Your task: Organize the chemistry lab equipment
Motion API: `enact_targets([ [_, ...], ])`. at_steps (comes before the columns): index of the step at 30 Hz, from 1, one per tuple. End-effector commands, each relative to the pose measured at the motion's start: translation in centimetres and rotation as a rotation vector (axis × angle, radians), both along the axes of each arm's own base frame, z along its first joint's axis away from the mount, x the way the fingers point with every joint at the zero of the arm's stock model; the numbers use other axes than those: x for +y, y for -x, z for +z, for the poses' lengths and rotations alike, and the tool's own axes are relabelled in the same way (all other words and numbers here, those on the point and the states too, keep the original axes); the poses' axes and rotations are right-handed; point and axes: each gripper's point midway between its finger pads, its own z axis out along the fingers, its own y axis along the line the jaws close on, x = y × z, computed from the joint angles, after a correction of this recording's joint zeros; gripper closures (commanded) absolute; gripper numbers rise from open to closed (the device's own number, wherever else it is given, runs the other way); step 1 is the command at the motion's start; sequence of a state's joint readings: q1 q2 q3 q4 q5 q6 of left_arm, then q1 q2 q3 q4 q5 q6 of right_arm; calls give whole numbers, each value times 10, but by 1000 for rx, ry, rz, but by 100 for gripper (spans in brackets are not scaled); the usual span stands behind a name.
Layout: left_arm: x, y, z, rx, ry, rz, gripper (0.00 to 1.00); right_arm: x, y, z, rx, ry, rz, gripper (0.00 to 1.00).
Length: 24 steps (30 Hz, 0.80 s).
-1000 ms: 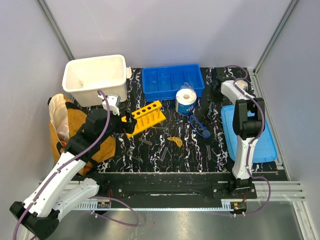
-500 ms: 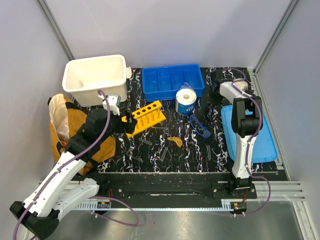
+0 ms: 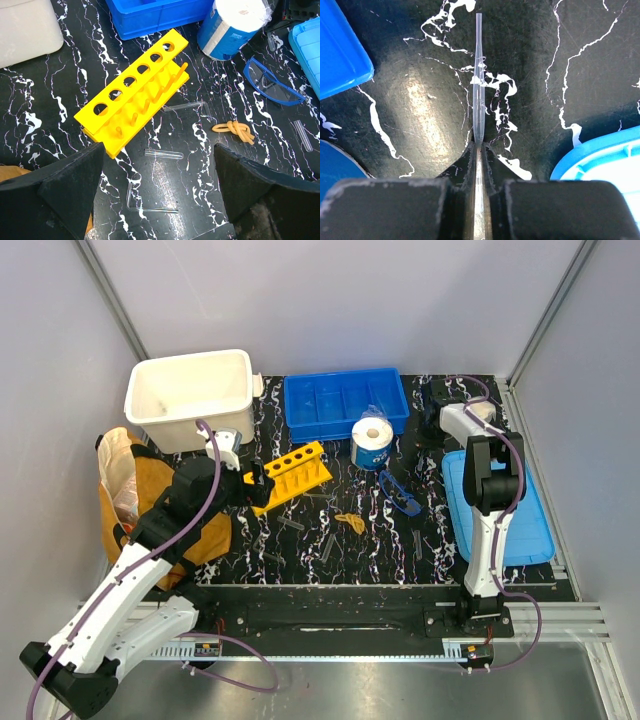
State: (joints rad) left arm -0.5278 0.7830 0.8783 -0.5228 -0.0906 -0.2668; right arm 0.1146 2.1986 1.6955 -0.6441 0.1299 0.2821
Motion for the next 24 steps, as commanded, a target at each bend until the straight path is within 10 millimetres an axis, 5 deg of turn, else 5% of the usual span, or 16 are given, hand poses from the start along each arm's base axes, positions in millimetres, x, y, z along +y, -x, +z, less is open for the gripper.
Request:
enact_targets([
  [1,-4,-4,13,-41,34,-2,6,2,-2,32,-62,-11,38,91],
  [9,-4,-3,15,-45,35,-3,6,0,-12,101,-212,-3,45,91],
  [17,-3,-3,17,-54,31,-2,6,29,-58,175,-467,-91,169,91],
  [24,1,-4,18,-67,20,15,6,70,-99,199,-657,-175,368,90],
])
